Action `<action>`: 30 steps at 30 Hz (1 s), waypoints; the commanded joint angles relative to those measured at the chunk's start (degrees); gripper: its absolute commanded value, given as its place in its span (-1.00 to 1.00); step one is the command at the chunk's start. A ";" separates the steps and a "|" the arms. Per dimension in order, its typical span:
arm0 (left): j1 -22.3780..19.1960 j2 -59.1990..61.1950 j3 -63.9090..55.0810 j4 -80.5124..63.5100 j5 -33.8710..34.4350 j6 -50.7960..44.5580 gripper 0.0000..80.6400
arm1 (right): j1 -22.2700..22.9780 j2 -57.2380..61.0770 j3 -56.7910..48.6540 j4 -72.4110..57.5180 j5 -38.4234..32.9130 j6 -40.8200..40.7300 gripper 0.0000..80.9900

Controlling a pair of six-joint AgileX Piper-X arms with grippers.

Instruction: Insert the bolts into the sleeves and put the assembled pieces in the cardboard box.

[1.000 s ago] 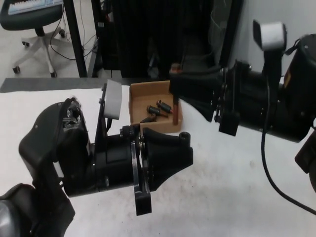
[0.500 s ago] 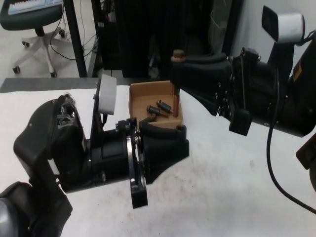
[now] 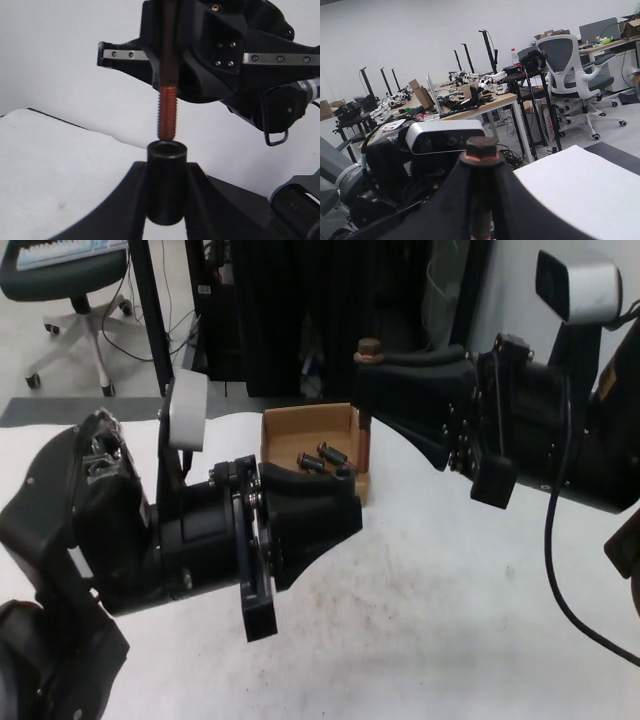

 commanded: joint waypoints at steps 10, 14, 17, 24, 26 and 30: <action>0.17 -0.70 -0.09 -0.64 3.22 0.64 -0.99 | -0.01 -0.61 -0.35 -0.22 0.87 0.33 -0.98; 0.17 -0.70 -0.09 -0.52 2.58 0.64 -0.99 | -0.01 -0.61 -0.35 -0.22 0.42 1.36 -0.98; 0.17 -0.70 -0.09 -0.05 2.60 0.64 -0.99 | 0.43 -0.61 -0.35 -0.22 0.43 1.36 -0.98; 0.17 -0.70 -0.09 3.25 2.60 1.07 -0.99 | 2.10 -0.61 -0.35 -0.22 0.43 1.36 -0.98; 0.17 -0.70 -0.09 3.25 2.60 1.07 -0.99 | 2.10 -0.61 -0.35 -0.22 0.43 1.36 -0.98; 0.17 -0.70 -0.09 3.25 2.60 1.07 -0.99 | 2.09 -0.61 -0.35 -0.22 -0.48 1.00 -0.98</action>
